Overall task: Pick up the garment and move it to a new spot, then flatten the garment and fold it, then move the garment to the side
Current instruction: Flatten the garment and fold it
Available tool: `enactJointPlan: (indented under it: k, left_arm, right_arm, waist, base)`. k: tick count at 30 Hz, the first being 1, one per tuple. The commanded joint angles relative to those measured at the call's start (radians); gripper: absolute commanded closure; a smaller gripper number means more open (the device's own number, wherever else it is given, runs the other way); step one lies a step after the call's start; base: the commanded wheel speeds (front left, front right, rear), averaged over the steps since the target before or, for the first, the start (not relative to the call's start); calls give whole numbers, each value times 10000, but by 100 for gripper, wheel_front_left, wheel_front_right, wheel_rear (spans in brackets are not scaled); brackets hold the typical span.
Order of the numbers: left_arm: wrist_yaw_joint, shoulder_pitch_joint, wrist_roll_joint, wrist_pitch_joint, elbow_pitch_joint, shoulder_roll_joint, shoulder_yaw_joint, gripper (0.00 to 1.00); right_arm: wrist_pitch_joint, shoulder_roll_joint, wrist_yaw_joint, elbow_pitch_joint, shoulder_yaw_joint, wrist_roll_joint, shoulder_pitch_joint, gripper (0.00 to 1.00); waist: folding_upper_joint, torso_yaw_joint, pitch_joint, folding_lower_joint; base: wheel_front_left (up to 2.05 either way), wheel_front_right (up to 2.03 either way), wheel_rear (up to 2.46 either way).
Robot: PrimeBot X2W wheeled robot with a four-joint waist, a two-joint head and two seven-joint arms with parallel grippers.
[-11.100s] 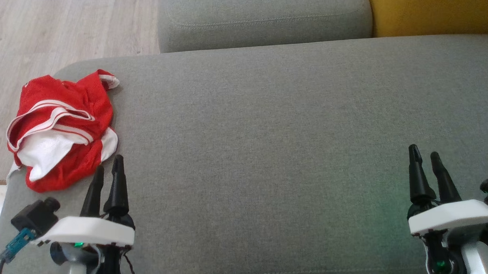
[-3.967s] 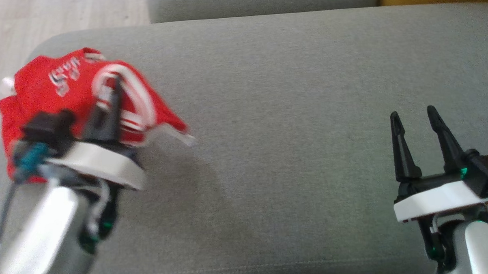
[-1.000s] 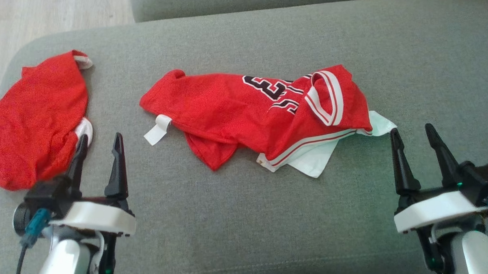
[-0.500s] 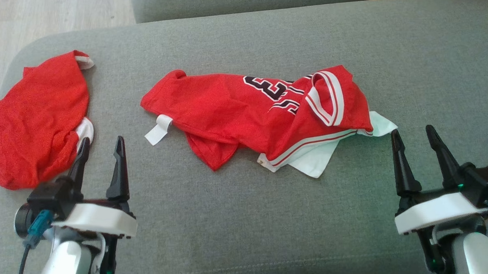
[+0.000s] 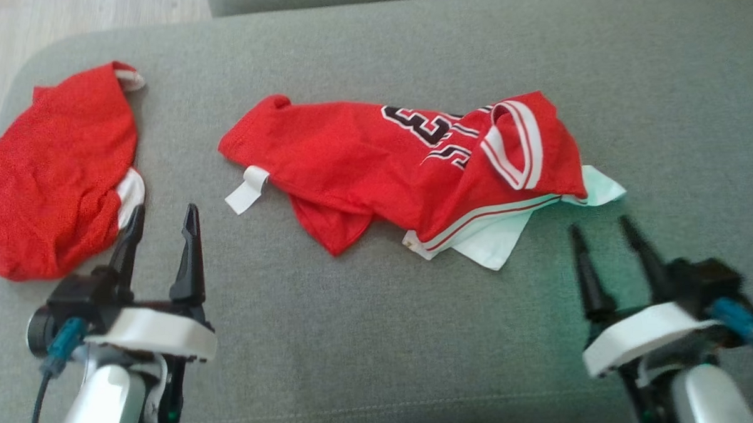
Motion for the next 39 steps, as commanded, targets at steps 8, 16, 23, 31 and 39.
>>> enactJointPlan:
  k: [8, 16, 23, 31, 39]
  left_arm:
    - [-184, -1242, 269, -58, -451, 104, 246, 0]
    - [-394, -1641, 464, -58, -429, -77, 256, 0]
    - [-587, -1734, 562, -58, -226, -306, 271, 0]
    - [-624, -1558, 732, -58, -114, -345, 461, 0]
    - [-665, -1517, 826, -59, -189, -416, 589, 0]
  right_arm:
    - [232, -51, -7, 1643, 1184, 256, -977, 0]
    - [392, -51, -7, 3579, 1435, 537, -1933, 0]
    - [1063, -51, -7, 4182, 1861, 1223, -2061, 100]
    - [732, -51, -7, 2708, 823, 634, -1795, 100]
    - [1935, -323, -7, 778, -810, -384, -1130, 100]
  waist:
    - [0, 509, 875, 1]
    - [0, 867, 1311, 1]
    - [0, 1047, 1370, 1]
    - [0, 782, 1191, 1]
    - [0, 464, 1092, 1]
  base:
    - [0, 0, 0]
    - [0, 0, 0]
    - [0, 0, 0]
    - [0, 0, 0]
    - [0, 0, 0]
